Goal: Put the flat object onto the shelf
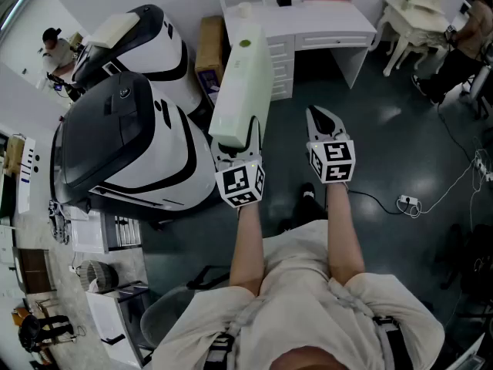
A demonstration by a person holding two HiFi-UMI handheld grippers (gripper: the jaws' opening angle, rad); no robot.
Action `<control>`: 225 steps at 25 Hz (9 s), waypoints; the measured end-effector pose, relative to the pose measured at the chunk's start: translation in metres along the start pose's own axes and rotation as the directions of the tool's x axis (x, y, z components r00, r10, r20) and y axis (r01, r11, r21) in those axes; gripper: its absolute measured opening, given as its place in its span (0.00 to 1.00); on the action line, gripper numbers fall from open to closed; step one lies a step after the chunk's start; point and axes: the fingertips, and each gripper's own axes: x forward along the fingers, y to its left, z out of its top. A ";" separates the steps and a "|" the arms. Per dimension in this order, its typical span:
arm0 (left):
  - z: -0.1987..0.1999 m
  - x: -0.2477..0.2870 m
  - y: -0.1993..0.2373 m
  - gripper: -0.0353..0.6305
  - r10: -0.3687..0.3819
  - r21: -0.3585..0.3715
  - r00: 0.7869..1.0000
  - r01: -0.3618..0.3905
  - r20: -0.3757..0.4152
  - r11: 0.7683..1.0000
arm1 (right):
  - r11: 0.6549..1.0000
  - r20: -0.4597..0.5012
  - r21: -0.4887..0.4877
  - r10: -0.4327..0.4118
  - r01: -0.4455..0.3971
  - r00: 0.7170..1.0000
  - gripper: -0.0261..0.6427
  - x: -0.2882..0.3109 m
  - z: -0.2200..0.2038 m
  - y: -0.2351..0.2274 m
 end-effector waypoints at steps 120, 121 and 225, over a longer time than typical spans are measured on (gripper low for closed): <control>-0.078 0.754 0.232 0.47 0.049 -0.449 0.998 -0.026 0.040 0.893 | 0.981 -0.088 -0.008 0.193 -0.195 0.977 0.14 0.729 0.111 -0.253; -0.080 0.759 0.234 0.47 0.046 -0.470 0.998 -0.022 0.040 0.883 | 0.982 -0.092 -0.008 0.188 -0.190 0.978 0.14 0.735 0.111 -0.254; -0.175 0.910 0.259 0.47 0.099 -0.953 0.995 -0.061 -0.033 0.297 | 0.678 -0.073 -0.117 0.723 -0.726 0.687 0.14 0.925 0.080 -0.195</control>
